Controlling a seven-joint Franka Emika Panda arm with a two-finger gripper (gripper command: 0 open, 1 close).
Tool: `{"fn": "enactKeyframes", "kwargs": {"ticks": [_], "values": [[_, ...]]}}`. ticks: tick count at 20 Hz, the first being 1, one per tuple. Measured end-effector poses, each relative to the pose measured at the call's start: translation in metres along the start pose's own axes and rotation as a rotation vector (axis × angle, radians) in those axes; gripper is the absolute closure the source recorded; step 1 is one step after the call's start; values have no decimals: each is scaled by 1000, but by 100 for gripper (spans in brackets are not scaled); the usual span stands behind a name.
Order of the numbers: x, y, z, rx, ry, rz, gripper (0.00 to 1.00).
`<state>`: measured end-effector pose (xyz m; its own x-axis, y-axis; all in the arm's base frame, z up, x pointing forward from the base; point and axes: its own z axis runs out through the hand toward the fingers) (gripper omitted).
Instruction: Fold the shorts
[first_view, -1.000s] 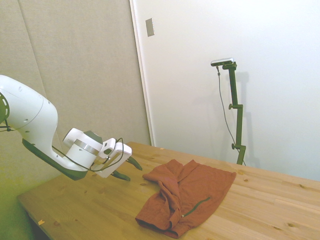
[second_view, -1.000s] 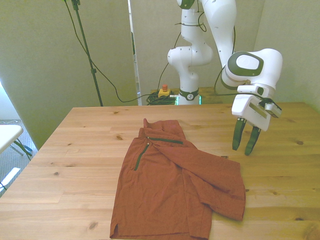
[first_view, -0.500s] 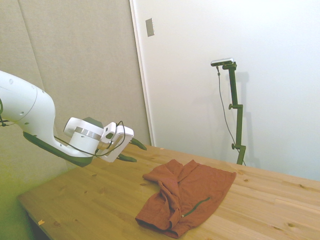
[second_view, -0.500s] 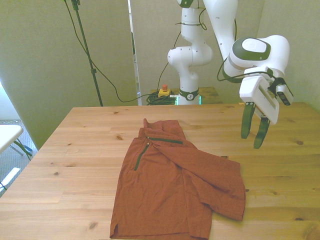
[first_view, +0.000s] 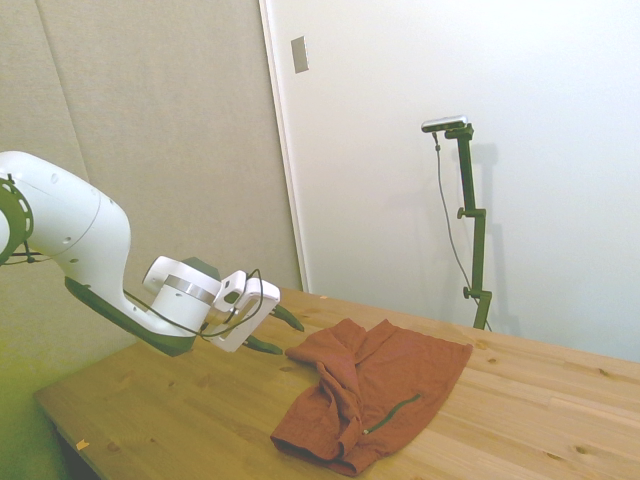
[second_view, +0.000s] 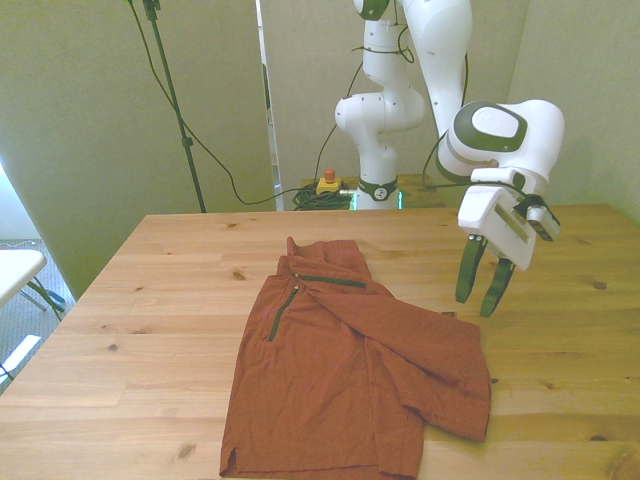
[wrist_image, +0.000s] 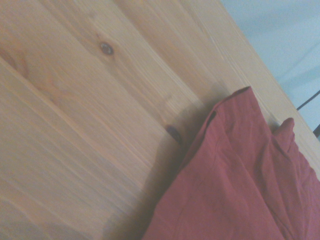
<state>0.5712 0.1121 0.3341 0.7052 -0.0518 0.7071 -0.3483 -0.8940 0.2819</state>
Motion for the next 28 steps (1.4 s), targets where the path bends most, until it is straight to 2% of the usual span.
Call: {"fn": "enactKeyframes", "kwargs": {"ticks": [8,13,19,28], "values": [[10,10,34,-24,-14,28,0],[19,10,44,-23,-9,41,0],[25,9,50,-25,-4,49,0],[25,0,44,-5,-11,61,0]]}}
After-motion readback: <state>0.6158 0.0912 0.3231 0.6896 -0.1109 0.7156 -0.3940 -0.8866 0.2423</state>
